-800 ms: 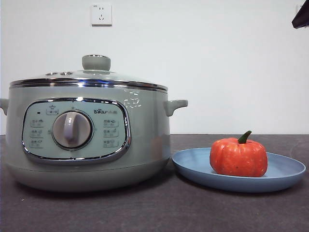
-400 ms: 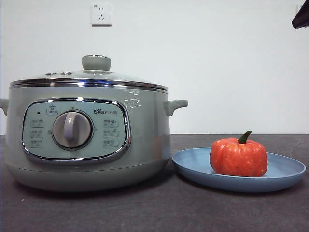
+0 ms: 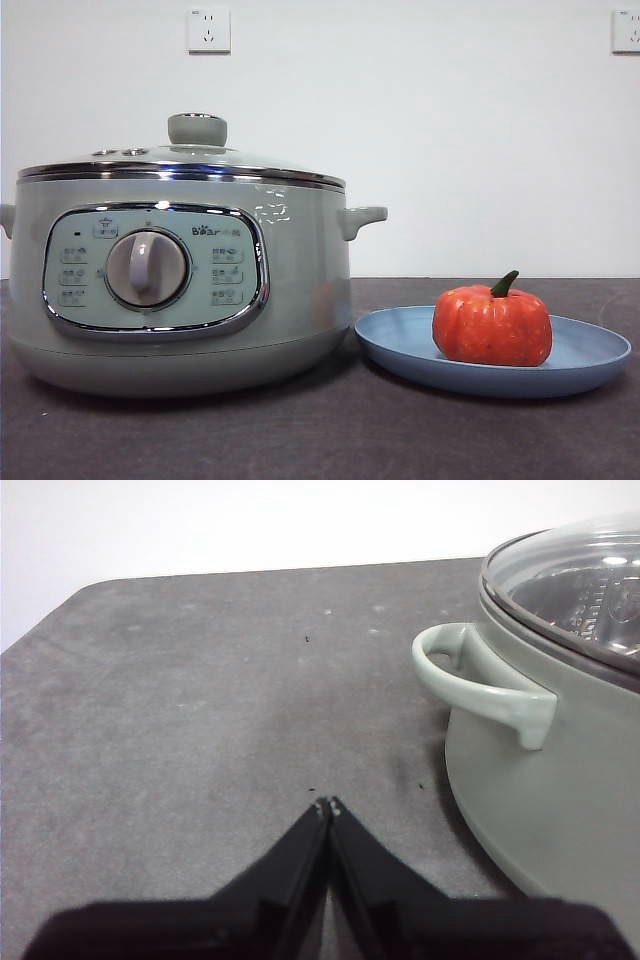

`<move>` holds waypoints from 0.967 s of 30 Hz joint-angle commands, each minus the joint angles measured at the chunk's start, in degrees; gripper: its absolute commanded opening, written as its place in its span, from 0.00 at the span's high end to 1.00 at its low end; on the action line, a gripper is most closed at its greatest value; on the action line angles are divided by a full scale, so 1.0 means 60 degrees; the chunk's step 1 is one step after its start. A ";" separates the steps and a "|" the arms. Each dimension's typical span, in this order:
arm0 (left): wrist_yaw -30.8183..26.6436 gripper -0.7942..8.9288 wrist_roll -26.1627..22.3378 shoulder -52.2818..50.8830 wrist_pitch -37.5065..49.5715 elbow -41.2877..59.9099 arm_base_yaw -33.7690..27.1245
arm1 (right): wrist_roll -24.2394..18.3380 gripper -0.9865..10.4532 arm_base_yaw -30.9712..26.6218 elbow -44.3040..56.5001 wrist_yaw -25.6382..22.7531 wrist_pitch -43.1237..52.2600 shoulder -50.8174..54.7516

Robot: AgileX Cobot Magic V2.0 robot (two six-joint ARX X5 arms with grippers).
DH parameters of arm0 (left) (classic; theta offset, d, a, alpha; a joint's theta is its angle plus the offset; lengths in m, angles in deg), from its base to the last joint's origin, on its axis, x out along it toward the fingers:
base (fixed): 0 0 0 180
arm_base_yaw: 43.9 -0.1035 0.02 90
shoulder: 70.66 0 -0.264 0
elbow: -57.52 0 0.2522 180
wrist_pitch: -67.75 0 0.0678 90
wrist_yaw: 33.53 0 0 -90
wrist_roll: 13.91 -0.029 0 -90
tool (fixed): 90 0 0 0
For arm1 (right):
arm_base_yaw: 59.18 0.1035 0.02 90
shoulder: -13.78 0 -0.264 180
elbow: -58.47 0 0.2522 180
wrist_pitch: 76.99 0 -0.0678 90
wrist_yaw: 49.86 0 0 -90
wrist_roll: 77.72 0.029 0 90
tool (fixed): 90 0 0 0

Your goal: Take the pumpkin out from the steamer,put the pumpkin in the blue plate,close the lid

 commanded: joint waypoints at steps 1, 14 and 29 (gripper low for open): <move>0.0004 0.92 0.0091 -0.0011 -0.0036 0.0124 -0.0029 | -0.0525 0.93 -0.0976 0.0659 0.0361 0.1257 0.0743; 0.0004 0.92 0.0091 -0.0011 -0.0036 0.0124 -0.0029 | -0.0740 0.93 -0.2291 0.4583 0.1362 0.4768 0.2116; 0.0007 0.92 0.0091 -0.0011 -0.0036 0.0124 -0.0029 | -0.0382 0.93 -0.2288 0.5457 0.1311 0.3738 0.2991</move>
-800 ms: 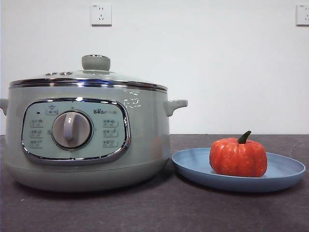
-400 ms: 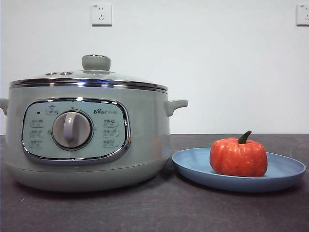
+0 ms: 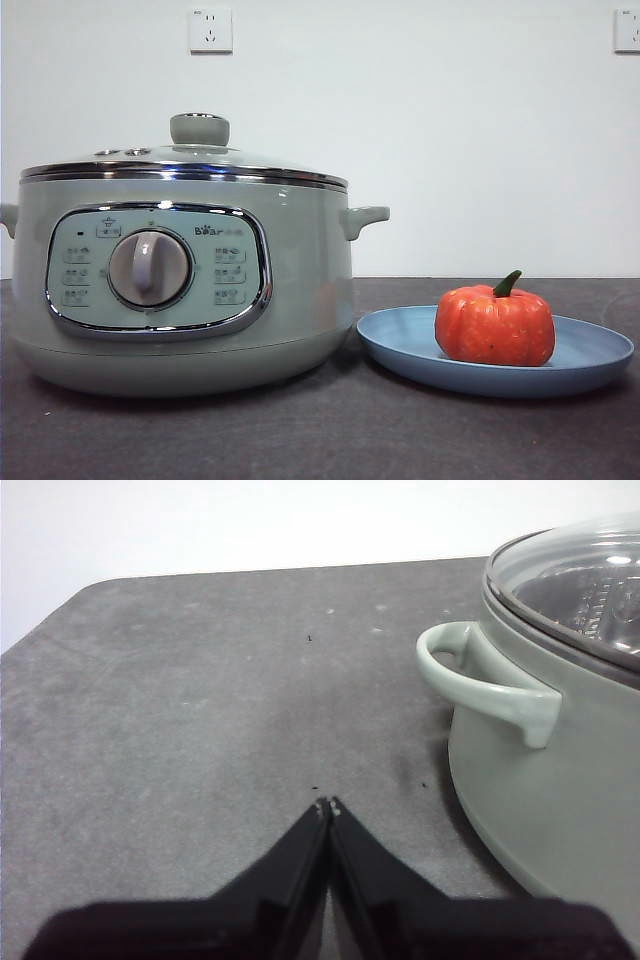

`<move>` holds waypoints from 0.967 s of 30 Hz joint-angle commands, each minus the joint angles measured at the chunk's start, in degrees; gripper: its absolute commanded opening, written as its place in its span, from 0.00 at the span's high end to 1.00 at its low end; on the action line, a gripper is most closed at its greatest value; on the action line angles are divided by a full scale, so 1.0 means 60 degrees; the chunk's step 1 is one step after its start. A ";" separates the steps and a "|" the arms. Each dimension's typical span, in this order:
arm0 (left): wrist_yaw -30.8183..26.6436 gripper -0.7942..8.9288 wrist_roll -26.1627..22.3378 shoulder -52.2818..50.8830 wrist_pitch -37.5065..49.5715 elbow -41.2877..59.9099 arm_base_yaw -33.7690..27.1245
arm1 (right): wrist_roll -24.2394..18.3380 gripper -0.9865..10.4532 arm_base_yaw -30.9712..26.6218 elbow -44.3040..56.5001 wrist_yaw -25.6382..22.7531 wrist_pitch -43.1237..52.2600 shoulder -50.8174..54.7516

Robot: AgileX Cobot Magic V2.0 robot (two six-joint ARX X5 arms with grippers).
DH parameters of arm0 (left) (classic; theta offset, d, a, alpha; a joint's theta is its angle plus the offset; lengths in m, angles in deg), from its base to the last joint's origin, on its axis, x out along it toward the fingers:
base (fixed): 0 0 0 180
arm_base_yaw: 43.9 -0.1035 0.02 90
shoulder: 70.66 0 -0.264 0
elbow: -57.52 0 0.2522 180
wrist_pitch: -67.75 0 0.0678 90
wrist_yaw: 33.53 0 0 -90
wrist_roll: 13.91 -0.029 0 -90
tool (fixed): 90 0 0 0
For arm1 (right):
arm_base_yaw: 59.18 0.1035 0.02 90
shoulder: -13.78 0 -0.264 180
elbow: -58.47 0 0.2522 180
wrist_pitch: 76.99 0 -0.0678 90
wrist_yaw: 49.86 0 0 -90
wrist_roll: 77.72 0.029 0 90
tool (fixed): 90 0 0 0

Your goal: Take the pumpkin out from the steamer,put the pumpkin in the blue plate,close the lid

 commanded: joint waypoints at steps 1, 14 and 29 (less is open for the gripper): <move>0.0011 0.92 0.0091 -0.0011 -0.0036 0.0124 -0.0029 | 0.0248 0.93 0.0004 0.0109 -0.0029 -0.0124 0.0025; 0.0007 0.92 0.0091 -0.0011 -0.0036 0.0124 -0.0029 | 0.0499 0.93 0.0004 0.0102 -0.0029 -0.0087 -0.0025; 0.0011 0.92 0.0091 -0.0011 -0.0036 0.0124 -0.0029 | 0.0499 0.93 0.0004 0.0102 -0.0029 -0.0087 -0.0025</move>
